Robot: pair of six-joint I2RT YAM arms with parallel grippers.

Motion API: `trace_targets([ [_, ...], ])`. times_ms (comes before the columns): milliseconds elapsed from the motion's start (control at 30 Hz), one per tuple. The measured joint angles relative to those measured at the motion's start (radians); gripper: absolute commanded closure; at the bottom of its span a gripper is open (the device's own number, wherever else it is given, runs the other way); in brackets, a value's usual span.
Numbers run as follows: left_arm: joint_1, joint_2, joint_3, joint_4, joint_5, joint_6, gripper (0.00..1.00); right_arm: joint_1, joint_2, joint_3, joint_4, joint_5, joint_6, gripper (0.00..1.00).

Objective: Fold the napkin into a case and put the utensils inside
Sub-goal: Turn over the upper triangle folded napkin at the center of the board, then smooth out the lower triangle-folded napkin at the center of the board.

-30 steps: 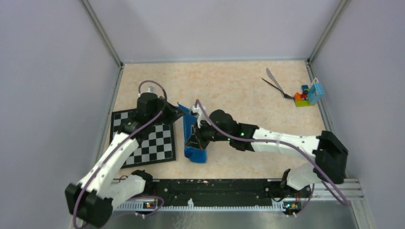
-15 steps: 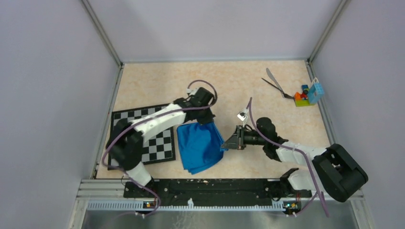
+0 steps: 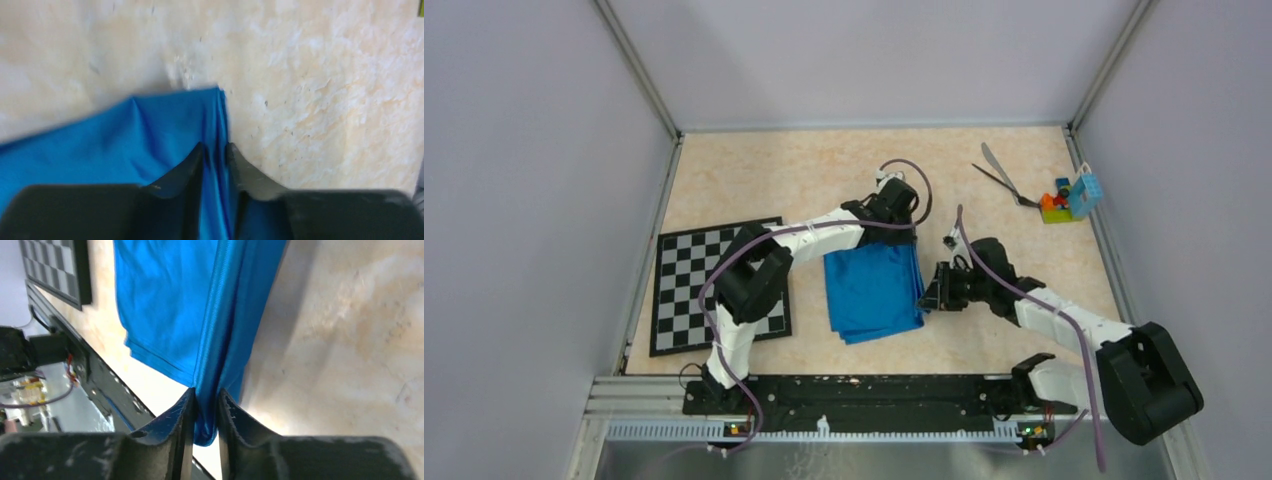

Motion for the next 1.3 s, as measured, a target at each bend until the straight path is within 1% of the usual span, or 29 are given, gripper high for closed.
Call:
trace_targets([
  [67,0.014,0.014,0.016,0.040,0.006,0.030,0.41,0.005,-0.038,0.013,-0.106,0.034,-0.005,0.67],
  [133,0.032,0.015,0.034,0.059,0.030,0.066,0.27,0.009,-0.085,0.034,-0.215,0.096,0.003,0.61],
  [167,0.039,0.012,0.046,0.065,0.054,0.084,0.22,0.009,-0.108,0.043,-0.255,0.127,0.010,0.53],
  [200,0.047,0.005,0.053,0.070,0.080,0.105,0.18,0.009,-0.146,0.061,-0.304,0.173,0.018,0.48],
  [233,0.055,-0.011,0.053,0.070,0.104,0.124,0.16,0.009,-0.173,0.075,-0.332,0.203,0.026,0.46],
  [300,0.061,-0.062,0.041,0.056,0.148,0.158,0.13,0.009,-0.225,0.115,-0.380,0.273,0.029,0.44],
  [367,0.062,-0.151,-0.004,0.048,0.192,0.191,0.10,0.009,-0.241,0.147,-0.394,0.303,0.027,0.44],
  [433,0.060,-0.271,-0.081,0.038,0.229,0.216,0.10,0.009,-0.237,0.157,-0.390,0.302,0.027,0.44],
  [500,0.058,-0.413,-0.189,0.036,0.257,0.230,0.12,0.009,-0.216,0.156,-0.395,0.291,0.026,0.45],
  [633,0.057,-0.640,-0.415,0.033,0.277,0.226,0.16,0.009,-0.172,0.145,-0.411,0.267,0.021,0.51],
  [700,0.057,-0.702,-0.518,0.037,0.285,0.214,0.17,0.012,-0.167,0.134,-0.420,0.262,0.019,0.54],
  [767,0.057,-0.740,-0.625,0.037,0.296,0.194,0.18,0.039,-0.167,0.133,-0.437,0.269,0.019,0.61],
  [900,0.058,-0.775,-0.777,0.026,0.315,0.150,0.19,0.075,-0.127,0.134,-0.437,0.241,0.026,0.63],
  [1000,0.058,-0.792,-0.809,0.028,0.325,0.127,0.19,0.089,-0.080,0.124,-0.434,0.238,0.037,0.62],
  [1200,0.058,-0.831,-0.811,0.080,0.347,0.103,0.19,0.100,-0.064,0.097,-0.422,0.239,0.052,0.64],
  [1267,0.058,-0.831,-0.811,0.087,0.348,0.100,0.19,0.101,-0.047,0.095,-0.411,0.239,0.055,0.65],
  [1300,0.058,-0.831,-0.811,0.087,0.348,0.100,0.19,0.102,-0.038,0.095,-0.406,0.240,0.056,0.68],
])
